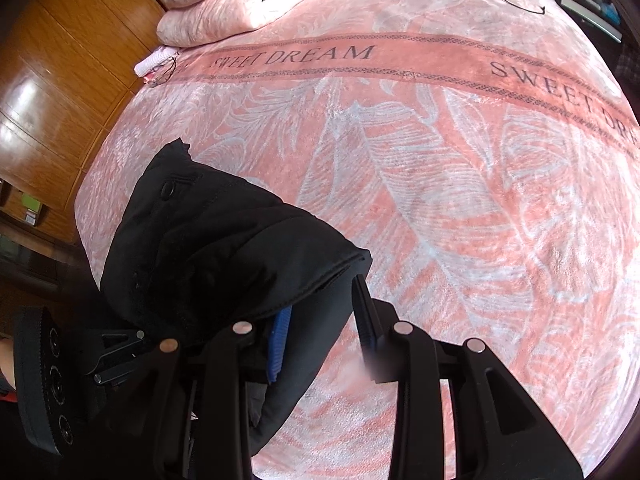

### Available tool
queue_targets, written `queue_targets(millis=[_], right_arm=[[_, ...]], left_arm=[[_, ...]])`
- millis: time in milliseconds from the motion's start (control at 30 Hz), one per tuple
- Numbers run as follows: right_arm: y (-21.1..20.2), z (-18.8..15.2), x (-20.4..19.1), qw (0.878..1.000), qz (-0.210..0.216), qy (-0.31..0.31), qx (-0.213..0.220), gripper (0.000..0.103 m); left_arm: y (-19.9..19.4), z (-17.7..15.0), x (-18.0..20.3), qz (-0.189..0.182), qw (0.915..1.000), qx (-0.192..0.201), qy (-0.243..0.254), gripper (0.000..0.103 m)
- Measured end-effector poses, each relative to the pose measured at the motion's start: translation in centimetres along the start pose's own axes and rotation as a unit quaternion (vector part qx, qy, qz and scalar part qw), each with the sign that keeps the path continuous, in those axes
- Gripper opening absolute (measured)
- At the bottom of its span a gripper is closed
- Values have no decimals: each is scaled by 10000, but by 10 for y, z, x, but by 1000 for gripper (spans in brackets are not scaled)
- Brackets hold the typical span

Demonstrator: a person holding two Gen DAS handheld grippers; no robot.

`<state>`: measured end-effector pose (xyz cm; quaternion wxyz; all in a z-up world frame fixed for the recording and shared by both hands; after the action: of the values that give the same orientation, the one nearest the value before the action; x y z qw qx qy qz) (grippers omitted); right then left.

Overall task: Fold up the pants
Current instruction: 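Lift the folded pants with both tools and hold them above the bed, then lower the pants onto the bedspread and open both tools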

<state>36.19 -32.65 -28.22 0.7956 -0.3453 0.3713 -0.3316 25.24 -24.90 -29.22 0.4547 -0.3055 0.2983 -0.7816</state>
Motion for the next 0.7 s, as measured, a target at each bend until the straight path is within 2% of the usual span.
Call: queue_targets(millis=[67,267,333,400,467,500,533,567,633,700], right_arm=[[-7,2,1,9998,90,147,94,31],[-25,7,10,9958,359,732,423,32],[-31,7,12,9928,424,913,656,32],[-36,7,11,9911,359,969,845,32],[-44,8,11,9885,217,996,1119,32],[-48,9,10,9874,137,969,1245,33],[-52,11,6,9862,108,921,1373,40],[-54,12,2,9854,61,857,1467,42],[-58,14,-7,9833,-29,739,1661,42],[-56,15,-15,9826,96,677,1727,42]], left_arm=[[-2,0,-5,-96,9999,37,-123,36],[-3,3,-6,-122,9999,52,-81,38],[-11,4,-5,-150,9998,75,-105,42],[-25,7,-4,-243,9992,277,-162,65],[-38,11,-1,-292,9980,502,-246,79],[-44,13,-1,-363,9975,549,-249,79],[-52,14,-2,-419,9970,599,-248,80],[-57,15,-5,-423,9965,667,-277,82],[-70,18,-18,-350,9953,789,-442,84],[-83,20,-36,-236,9936,904,-637,85]])
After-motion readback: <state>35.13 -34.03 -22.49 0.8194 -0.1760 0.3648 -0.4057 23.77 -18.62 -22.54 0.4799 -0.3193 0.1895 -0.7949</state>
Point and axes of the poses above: each gripper's, at about its wrist camera, not at the fingertips, and y roughly the way its jaws point, x to its right, z to its top, the point moved 7 cm from there along y, roughly the way its jaws point, and after that the axes turned 11 degrees about x, right-handed, at the moved point
